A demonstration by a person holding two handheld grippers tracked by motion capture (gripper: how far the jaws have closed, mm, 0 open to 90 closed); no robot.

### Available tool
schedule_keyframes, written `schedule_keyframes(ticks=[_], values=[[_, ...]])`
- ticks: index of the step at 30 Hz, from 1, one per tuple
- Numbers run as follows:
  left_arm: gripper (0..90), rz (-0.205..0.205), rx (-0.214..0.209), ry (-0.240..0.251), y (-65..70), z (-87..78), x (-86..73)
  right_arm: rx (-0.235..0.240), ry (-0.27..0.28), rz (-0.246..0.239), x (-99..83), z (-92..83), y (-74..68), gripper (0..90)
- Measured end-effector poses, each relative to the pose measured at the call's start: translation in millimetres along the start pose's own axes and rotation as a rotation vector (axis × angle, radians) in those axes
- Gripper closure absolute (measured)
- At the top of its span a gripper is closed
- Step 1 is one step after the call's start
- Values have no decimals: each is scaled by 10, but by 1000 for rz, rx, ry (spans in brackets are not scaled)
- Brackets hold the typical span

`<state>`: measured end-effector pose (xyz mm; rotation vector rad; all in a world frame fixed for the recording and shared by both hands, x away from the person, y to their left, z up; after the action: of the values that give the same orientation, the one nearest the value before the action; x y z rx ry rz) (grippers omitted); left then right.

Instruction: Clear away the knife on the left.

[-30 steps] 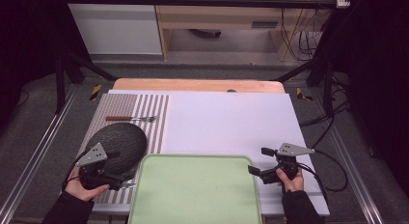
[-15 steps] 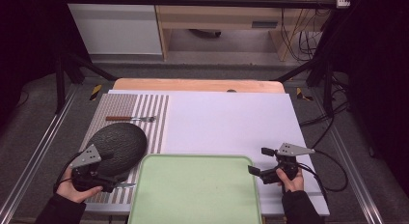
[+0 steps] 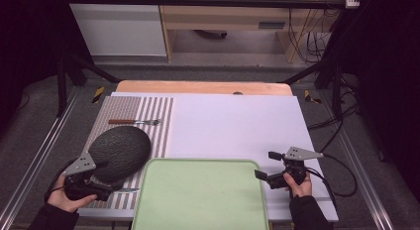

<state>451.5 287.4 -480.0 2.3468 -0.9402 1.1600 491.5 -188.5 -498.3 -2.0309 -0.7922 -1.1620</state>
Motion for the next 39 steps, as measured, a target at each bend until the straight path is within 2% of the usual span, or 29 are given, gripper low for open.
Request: schedule_keyframes(ticks=[7,16,18,25,29,32,35,36,39], values=[[26,-19,11,-4,-53,-97,-89,-1,-2,-1,-3,4,3,11],[46,-28,20,-34,-106,-197,-237,0,-2,-1,-3,5,0,11],[52,-29,33,-66,-131,-207,-306,0,-3,0,-5,7,0,11],[79,-32,33,-105,-161,-256,-420,-1,-3,0,-5,6,0,11],[104,-40,47,-136,-203,-289,-505,0,-3,0,-4,5,0,10],[118,-52,62,-181,-238,-283,-586,0,-3,0,-5,7,0,11],[160,-47,60,-224,-255,-258,-658,0,-5,1,-7,7,-1,10],[200,-50,55,-235,-262,-244,-685,0,-3,-1,-5,8,-1,11],[245,-46,52,-247,-281,-224,-715,0,-5,-1,-7,8,1,11]])
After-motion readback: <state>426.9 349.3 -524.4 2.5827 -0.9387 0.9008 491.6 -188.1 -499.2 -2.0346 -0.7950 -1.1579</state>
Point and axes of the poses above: each handheld gripper's, and its own axes: z roughly forward along the jaws, x roughly out of its top, y roughly to its right, the point moved 9 cm from there along z, roughly forward along the jaws, and after that the axes turned 2 degrees about x, right-handed, at the moved point
